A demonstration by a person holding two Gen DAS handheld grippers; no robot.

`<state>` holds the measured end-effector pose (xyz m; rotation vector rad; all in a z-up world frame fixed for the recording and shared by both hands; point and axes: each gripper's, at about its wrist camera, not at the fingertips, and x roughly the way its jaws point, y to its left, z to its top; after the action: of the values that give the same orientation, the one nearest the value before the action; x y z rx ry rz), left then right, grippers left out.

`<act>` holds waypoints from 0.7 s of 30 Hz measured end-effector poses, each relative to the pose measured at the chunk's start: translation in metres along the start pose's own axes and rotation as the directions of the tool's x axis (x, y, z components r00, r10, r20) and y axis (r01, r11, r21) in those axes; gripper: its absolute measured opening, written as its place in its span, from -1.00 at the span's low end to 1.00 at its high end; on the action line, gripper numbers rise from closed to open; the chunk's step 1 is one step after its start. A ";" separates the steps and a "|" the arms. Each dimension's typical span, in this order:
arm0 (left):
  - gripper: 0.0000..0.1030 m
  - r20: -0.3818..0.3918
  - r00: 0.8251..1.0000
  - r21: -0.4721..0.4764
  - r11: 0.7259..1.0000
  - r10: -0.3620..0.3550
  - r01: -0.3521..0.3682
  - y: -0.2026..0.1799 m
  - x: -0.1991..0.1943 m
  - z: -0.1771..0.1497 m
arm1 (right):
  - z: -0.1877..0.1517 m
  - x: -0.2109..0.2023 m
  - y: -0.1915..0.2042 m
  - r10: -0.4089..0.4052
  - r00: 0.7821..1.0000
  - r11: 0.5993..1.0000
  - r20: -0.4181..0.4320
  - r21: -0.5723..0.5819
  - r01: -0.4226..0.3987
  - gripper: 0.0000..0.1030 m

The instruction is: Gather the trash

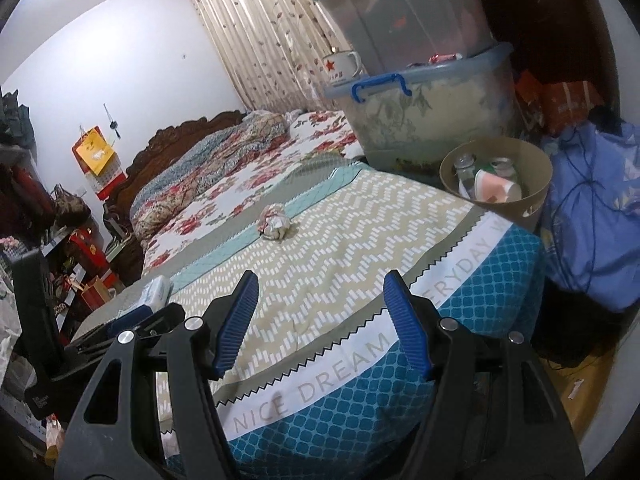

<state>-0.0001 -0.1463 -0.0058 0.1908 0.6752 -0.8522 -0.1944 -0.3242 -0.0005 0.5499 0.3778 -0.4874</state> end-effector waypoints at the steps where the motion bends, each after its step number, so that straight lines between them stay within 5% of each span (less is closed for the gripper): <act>1: 0.55 0.002 1.000 0.001 1.000 0.003 -0.003 -0.001 -0.001 0.000 | 0.001 -0.002 -0.001 -0.003 1.000 1.000 0.006 0.004 0.003 0.32; 21: 0.83 -0.001 1.000 0.043 0.999 0.027 -0.027 -0.044 -0.016 -0.006 | 0.001 -0.033 -0.043 -0.040 0.998 0.994 0.044 0.106 0.035 0.78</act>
<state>-0.0431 -0.1630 0.0042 0.2390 0.6542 -0.8412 -0.2442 -0.3456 -0.0018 0.6336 0.3203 -0.5577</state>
